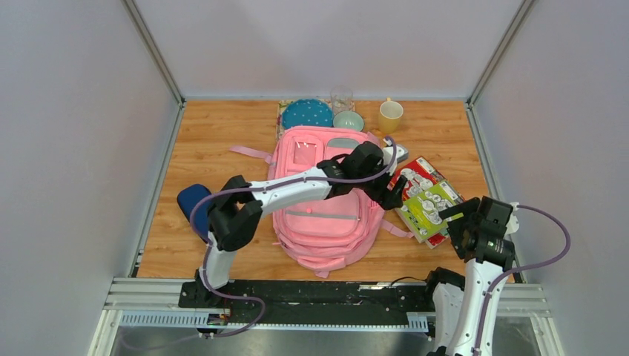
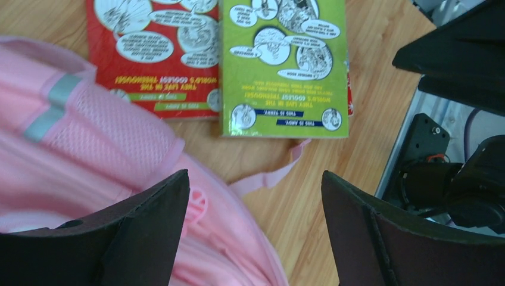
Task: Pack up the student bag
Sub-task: Adjust the book at the center of the board.
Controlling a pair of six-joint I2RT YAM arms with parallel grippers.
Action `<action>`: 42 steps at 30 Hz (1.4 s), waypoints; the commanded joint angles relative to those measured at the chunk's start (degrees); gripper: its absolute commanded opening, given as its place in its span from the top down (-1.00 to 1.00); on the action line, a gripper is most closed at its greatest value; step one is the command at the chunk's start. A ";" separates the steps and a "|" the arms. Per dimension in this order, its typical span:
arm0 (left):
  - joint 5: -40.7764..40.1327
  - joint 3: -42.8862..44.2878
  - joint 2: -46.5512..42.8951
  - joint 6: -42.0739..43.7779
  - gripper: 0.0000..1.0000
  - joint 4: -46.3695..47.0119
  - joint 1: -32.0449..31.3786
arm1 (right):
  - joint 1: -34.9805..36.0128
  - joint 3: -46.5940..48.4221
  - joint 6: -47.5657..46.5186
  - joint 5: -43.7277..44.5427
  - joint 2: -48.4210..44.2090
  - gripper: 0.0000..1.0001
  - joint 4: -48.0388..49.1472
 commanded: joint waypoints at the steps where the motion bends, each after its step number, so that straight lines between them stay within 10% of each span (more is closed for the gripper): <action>1: 11.70 8.78 7.09 1.35 -0.77 4.41 0.56 | -2.14 1.50 -0.37 -4.49 -1.48 -0.69 0.20; 19: 15.57 6.07 21.35 -6.64 -0.76 14.68 1.26 | -2.32 -0.51 -4.67 -5.29 5.63 -0.67 4.15; 37: 15.48 3.60 19.85 -16.49 1.00 17.96 1.26 | -2.41 -1.65 -6.96 -12.14 7.92 -0.49 6.79; 42: 16.01 3.00 16.79 -16.67 1.00 17.33 1.26 | -2.41 -1.48 -7.05 -13.11 7.22 -0.49 6.79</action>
